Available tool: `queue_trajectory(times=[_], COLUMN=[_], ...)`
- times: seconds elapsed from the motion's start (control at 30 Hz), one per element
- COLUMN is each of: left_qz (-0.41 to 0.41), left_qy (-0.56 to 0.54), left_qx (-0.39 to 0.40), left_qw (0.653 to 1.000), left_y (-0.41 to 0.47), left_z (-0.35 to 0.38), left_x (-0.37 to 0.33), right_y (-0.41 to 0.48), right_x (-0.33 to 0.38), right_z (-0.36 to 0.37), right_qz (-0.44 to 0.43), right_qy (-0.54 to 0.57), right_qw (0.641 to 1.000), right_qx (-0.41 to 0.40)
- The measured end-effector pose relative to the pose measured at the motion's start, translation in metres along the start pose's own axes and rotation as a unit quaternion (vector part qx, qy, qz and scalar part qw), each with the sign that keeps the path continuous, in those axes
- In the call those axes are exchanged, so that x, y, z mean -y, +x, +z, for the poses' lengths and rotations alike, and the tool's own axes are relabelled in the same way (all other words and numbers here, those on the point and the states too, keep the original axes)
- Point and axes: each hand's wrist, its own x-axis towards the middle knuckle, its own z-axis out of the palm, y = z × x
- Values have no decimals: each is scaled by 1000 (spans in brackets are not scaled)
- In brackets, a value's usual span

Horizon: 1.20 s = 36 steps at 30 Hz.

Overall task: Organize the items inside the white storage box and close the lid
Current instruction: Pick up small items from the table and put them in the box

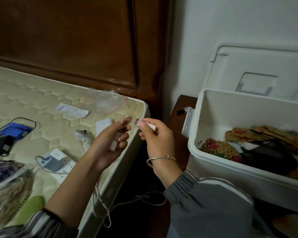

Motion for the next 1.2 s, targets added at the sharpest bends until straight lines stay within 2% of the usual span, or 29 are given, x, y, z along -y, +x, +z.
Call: queue_trajectory(times=[0.2, 0.4, 0.57, 0.8, 0.9, 1.0, 1.1, 1.2], left_qz=[10, -2, 4, -47, -85, -36, 75, 186], left_qy=[111, 227, 294, 301, 276, 296, 355, 403], left_qx=[46, 82, 99, 158, 186, 198, 189, 181], left_qw=[993, 970, 951, 939, 939, 934, 912, 878], left_y=[-20, -26, -22, 0, 12, 21, 23, 22], left_z=[55, 118, 166, 204, 211, 214, 218, 226], left_x=[-3, -5, -3, 8, 14, 17, 15, 10], right_y=[-4, 7, 14, 36, 44, 48, 48, 47], right_x=[45, 87, 112, 115, 111, 114, 124, 131], right_z=[-57, -126, -175, -225, -240, -258, -278, -291], right_qz=[-42, -7, -18, 146, 167, 134, 74, 42], right_qy=[-47, -31, -55, 52, 50, 55, 51, 37], right_qw=[998, 996, 996, 988, 984, 986, 987, 989], right_qx=[-15, -78, -72, 6, 36, 81, 134, 136])
